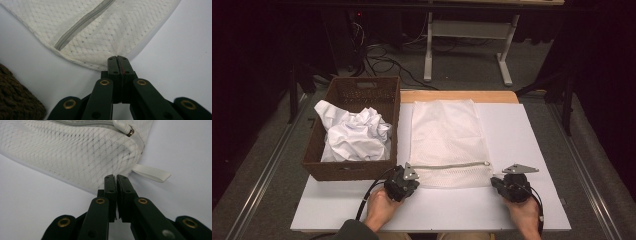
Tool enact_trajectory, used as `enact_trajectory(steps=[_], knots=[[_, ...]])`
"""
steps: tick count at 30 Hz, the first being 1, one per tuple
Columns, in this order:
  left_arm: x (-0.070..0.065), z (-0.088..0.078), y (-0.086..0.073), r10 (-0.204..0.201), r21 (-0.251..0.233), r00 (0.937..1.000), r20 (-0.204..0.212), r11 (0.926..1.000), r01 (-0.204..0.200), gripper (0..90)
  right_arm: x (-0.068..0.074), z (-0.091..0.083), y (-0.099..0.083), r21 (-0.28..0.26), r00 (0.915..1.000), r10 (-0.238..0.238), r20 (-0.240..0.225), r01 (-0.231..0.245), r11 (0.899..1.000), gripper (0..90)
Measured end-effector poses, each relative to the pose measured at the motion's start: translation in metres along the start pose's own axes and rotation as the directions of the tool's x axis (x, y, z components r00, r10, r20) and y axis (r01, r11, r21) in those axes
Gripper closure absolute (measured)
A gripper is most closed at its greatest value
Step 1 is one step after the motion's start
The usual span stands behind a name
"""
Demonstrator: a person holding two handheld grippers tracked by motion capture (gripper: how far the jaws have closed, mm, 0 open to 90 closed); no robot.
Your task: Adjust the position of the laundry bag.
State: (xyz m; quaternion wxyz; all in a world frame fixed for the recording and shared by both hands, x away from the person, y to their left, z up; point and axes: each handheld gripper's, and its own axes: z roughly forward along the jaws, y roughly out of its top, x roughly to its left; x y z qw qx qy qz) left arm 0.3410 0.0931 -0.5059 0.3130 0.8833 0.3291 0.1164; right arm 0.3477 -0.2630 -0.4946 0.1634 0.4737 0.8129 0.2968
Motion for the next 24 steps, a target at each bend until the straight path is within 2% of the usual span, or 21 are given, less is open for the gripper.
enact_trajectory(steps=[7,15,17,24], knots=[[-0.003,-0.001,-0.002,0.0,0.009,1.0,0.006,1.0,0.0,89.9,0.005,0.0,0.0,0.012,0.9999,-0.01,-0.013,0.011,1.0,87.5],[-0.006,-0.011,-0.006,-0.002,0.026,0.9998,0.017,0.9997,0.002,89.9,0.009,-0.004,-0.004,0.02,0.9992,-0.015,-0.037,0.015,1.0,87.5],[-0.007,-0.013,-0.008,0.005,0.046,0.9998,0.021,0.9989,-0.006,89.9,0.011,-0.005,-0.004,0.026,0.9988,-0.022,-0.044,0.024,0.999,87.7],[-0.006,-0.017,-0.009,0.001,0.065,0.9996,0.029,0.9979,-0.003,89.9,0.014,-0.006,-0.005,0.04,0.9977,-0.031,-0.06,0.033,0.999,87.7]])
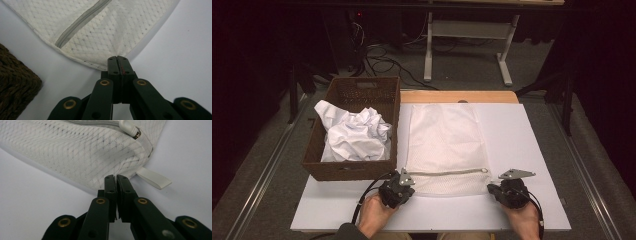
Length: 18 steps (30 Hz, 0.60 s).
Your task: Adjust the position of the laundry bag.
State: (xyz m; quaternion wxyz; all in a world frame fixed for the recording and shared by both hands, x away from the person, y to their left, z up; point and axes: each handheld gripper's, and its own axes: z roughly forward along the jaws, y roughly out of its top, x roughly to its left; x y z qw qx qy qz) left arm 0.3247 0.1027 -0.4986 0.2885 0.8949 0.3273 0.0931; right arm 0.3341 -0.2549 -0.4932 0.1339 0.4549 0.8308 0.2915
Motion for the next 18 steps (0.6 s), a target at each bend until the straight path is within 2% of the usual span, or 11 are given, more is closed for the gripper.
enact_trajectory(steps=[5,6,8,9,11,14,18], knots=[[-0.001,0.001,0.0,0.001,0.011,1.0,0.002,0.9999,-0.001,89.8,0.0,0.0,0.0,0.006,1.0,0.004,-0.005,-0.004,1.0,84.4],[-0.001,0.001,0.0,-0.001,0.007,1.0,0.003,1.0,0.001,89.2,0.0,0.0,-0.001,0.001,0.9997,0.015,-0.017,-0.015,1.0,80.4],[-0.001,0.001,0.0,-0.005,-0.001,1.0,0.006,1.0,0.005,88.9,0.0,0.0,0.0,-0.005,0.9997,0.02,-0.017,-0.02,1.0,78.5],[0.0,0.0,0.0,-0.012,-0.018,0.9999,0.012,0.9998,0.012,80.4,-0.001,-0.003,0.0,-0.026,0.9996,0.026,-0.013,-0.026,0.999,72.6],[0.0,0.0,0.0,-0.015,-0.041,0.9998,0.014,0.999,0.016,70.1,-0.002,-0.006,0.0,-0.051,0.9994,0.033,-0.006,-0.033,0.998,71.3],[0.002,0.001,-0.001,-0.021,-0.05,0.9998,0.007,0.9985,0.021,62.1,-0.006,-0.009,0.0,-0.078,0.9983,0.058,0.005,-0.058,0.995,70.7],[0.003,0.002,0.0,-0.028,-0.054,0.9995,0.012,0.9982,0.028,56.9,-0.009,-0.01,0.001,-0.088,0.9977,0.067,0.01,-0.066,0.994,73.8]])
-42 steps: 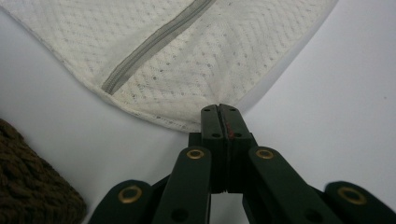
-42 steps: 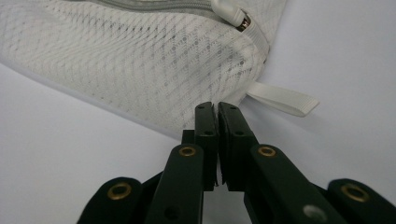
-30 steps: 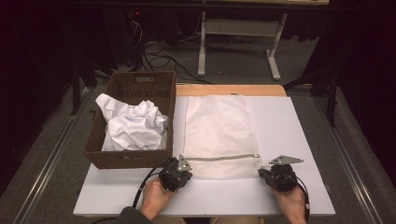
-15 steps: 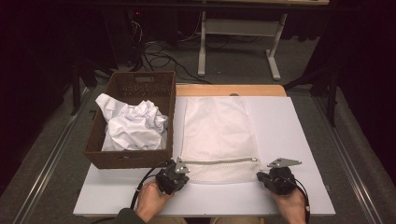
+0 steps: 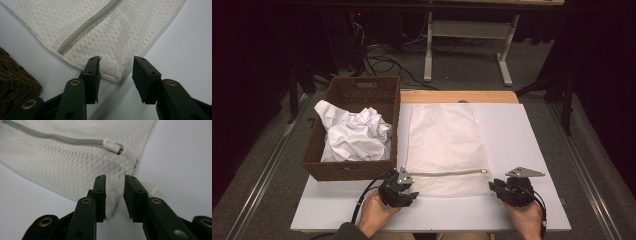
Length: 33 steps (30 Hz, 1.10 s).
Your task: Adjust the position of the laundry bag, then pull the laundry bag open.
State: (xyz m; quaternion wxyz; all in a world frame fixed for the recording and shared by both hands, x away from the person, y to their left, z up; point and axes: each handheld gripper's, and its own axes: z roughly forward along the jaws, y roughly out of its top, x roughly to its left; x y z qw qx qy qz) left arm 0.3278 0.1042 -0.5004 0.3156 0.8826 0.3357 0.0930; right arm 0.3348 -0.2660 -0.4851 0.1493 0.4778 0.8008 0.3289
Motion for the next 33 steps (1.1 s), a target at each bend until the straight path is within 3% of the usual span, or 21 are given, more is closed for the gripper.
enact_trajectory(steps=[10,27,33], knots=[[0.002,0.001,0.0,-0.01,-0.016,0.9999,0.001,0.9998,0.01,52.4,0.002,-0.001,0.0,-0.01,0.9997,-0.023,-0.006,0.023,1.0,83.2],[0.004,0.009,0.001,-0.02,-0.006,0.9998,0.005,0.9998,0.021,50.9,-0.007,0.001,0.007,-0.053,0.9999,0.016,0.005,-0.016,0.998,85.5],[0.003,0.01,0.0,-0.009,-0.014,1.0,0.0,0.9999,0.009,49.8,-0.009,0.007,0.021,-0.087,0.9995,0.032,0.0,-0.032,0.996,86.9]])
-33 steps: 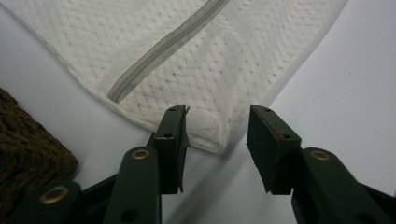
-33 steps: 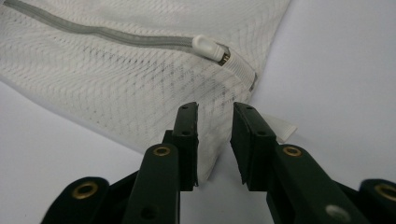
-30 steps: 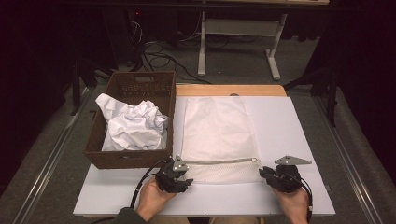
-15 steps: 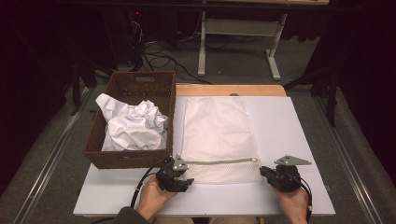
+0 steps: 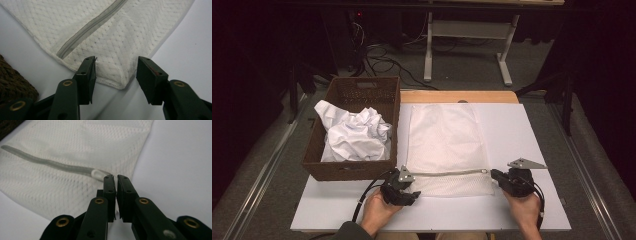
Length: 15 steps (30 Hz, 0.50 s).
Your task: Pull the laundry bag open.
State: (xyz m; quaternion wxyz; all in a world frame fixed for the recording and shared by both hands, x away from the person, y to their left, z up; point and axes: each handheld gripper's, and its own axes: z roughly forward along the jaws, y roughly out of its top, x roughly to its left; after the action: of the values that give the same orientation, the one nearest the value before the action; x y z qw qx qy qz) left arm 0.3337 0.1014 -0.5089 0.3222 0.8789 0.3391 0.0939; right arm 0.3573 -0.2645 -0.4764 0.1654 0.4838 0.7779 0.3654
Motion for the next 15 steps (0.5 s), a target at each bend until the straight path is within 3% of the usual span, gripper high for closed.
enact_trajectory(steps=[7,10,11,15], knots=[[-0.003,0.001,-0.001,0.01,-0.005,0.9998,-0.014,0.9999,-0.01,48.3,0.007,0.018,0.012,0.01,0.9997,-0.024,-0.009,0.024,1.0,87.3],[-0.002,0.0,-0.001,0.012,-0.003,0.9998,-0.016,0.9999,-0.012,48.3,0.009,0.03,0.013,0.051,0.9986,-0.049,-0.018,0.05,0.997,87.3],[-0.003,0.0,-0.001,0.012,-0.001,0.9997,-0.019,0.9999,-0.012,48.3,0.013,0.038,0.013,0.092,0.9973,-0.068,-0.027,0.07,0.993,87.3],[-0.003,-0.004,-0.001,-0.003,0.009,0.9997,-0.024,1.0,0.004,48.4,0.02,0.044,0.013,0.12,0.9927,-0.117,-0.028,0.12,0.986,87.1]])
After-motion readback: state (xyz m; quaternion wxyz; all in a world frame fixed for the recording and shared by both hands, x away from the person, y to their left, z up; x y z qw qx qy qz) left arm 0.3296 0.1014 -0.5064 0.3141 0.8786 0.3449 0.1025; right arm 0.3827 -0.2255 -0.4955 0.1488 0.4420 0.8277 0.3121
